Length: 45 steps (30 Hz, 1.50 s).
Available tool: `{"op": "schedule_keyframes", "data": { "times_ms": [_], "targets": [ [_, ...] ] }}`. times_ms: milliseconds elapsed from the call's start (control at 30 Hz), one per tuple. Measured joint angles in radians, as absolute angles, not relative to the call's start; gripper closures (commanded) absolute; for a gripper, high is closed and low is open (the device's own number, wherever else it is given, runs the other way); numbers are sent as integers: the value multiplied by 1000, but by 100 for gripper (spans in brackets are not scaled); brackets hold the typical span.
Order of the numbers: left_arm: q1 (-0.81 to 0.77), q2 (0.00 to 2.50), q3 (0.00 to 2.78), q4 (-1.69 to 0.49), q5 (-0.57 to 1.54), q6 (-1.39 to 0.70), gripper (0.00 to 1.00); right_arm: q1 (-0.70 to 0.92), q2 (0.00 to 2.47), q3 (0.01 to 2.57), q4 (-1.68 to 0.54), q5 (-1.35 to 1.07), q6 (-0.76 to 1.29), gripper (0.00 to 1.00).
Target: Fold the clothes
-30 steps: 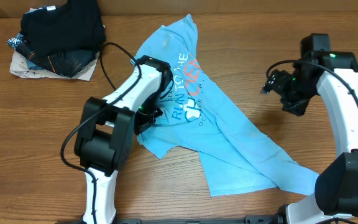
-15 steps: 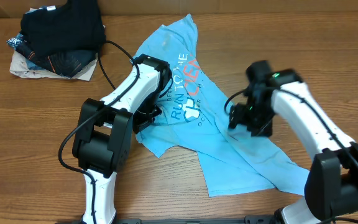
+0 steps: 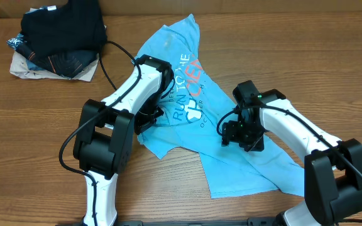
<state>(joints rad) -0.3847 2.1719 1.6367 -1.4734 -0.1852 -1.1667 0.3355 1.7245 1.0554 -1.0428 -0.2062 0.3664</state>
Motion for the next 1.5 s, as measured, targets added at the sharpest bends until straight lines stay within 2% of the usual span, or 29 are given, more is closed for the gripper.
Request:
{"op": "schedule_keyframes", "data": {
  "times_ms": [100, 233, 333, 433, 700, 1033, 1200, 1500],
  "targets": [
    [-385, 2172, 1637, -1473, -185, -1167, 94, 336, 1724, 1032, -1009, -207, 366, 26],
    [-385, 2172, 1637, -1473, -185, -1166, 94, 336, 1724, 1011, -968, -207, 366, 48],
    [-385, 2172, 1637, -1474, -185, -1158, 94, 336, 1724, 994, -933, -206, 391, 52],
    [-385, 2172, 1637, -1474, -185, -1148, 94, 336, 1724, 970, -887, -200, 417, 60],
    [-385, 2172, 1637, -1472, -185, -1141, 94, 329, 1724, 959, -866, -119, 487, 96],
    [-386, 2172, 1637, -1461, -184, -1141, 94, 171, 1724, 992, -838, -106, 514, 96],
    [-387, 2172, 1637, -1445, -169, -1141, 94, 73, 1724, 1048, -810, -120, 513, 91],
    [-388, 2172, 1637, -1340, -131, -1141, 94, -53, 1724, 1102, -583, -78, 497, 91]
  ]
}}
